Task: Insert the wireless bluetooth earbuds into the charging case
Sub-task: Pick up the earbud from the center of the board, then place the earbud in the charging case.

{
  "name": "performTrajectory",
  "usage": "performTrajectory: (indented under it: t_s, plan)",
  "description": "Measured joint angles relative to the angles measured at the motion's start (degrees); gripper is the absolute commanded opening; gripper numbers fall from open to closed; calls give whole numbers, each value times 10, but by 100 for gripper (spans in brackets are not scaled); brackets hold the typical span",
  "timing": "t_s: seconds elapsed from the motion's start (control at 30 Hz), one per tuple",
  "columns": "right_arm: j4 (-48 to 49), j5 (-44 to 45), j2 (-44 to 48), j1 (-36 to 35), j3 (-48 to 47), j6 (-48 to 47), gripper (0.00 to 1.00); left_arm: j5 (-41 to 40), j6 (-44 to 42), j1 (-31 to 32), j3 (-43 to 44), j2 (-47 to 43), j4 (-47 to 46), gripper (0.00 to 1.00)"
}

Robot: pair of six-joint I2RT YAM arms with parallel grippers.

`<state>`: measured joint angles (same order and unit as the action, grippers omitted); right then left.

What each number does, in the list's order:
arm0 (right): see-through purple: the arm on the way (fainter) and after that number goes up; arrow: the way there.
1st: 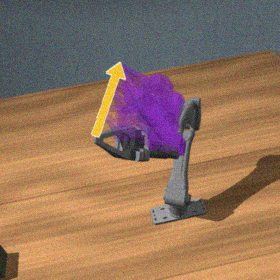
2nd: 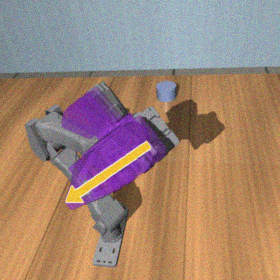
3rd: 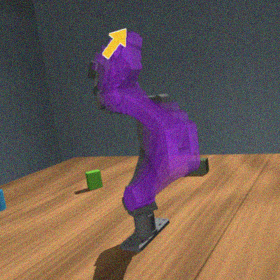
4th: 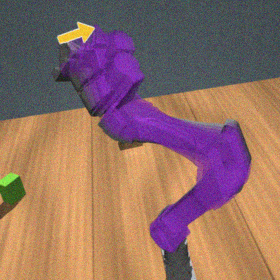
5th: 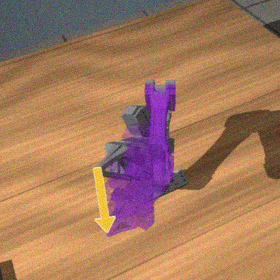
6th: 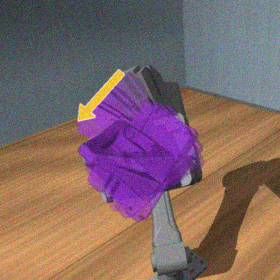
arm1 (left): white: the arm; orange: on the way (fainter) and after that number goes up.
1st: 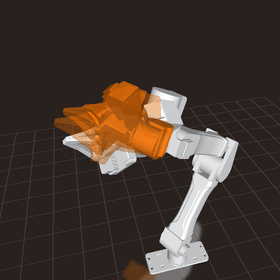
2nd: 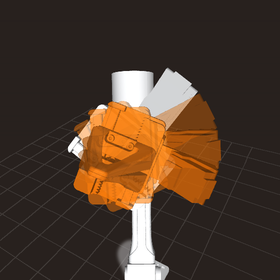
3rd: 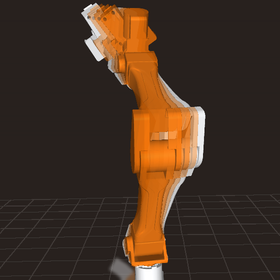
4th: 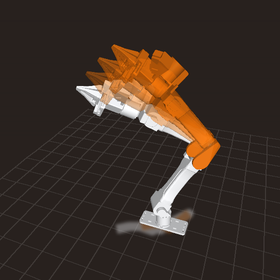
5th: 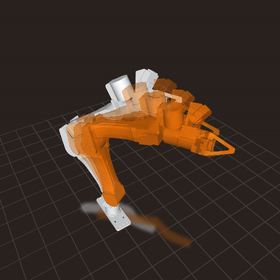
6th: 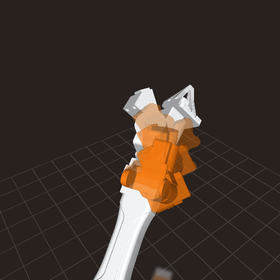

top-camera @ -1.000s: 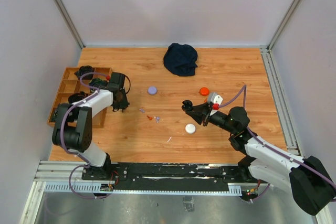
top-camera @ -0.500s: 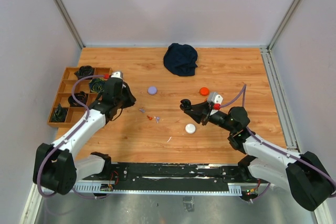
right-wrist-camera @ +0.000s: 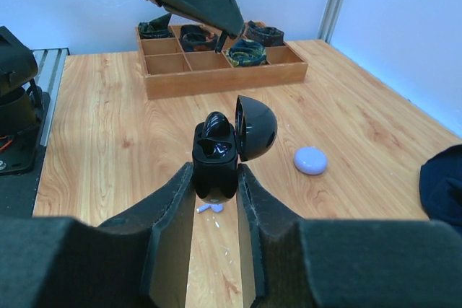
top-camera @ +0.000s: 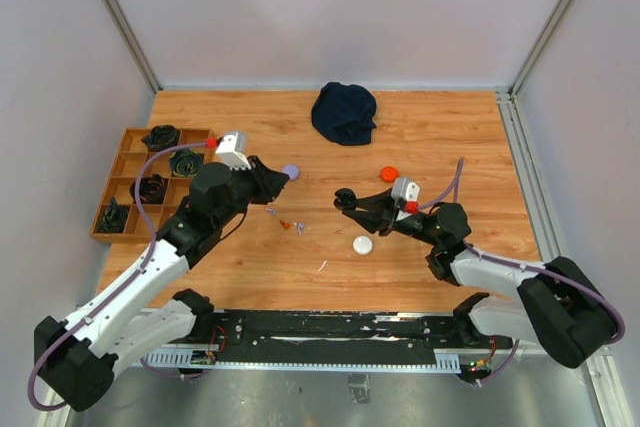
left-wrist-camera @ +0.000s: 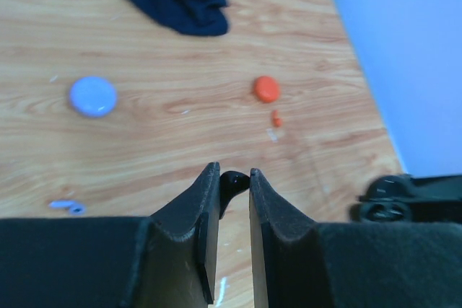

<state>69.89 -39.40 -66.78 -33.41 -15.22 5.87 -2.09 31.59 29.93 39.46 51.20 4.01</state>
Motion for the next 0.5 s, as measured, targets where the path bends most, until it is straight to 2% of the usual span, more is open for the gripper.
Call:
performTrajectory:
  t_s: [0.2, 0.5]
  plan:
    - [88, -21, -64, 0, -8, 2, 4, -6, 6, 76, 0, -27, -64, 12]
    - [129, -26, -109, -3, -41, 3, 2, -42, -3, 179, -23, -29, -156, 9]
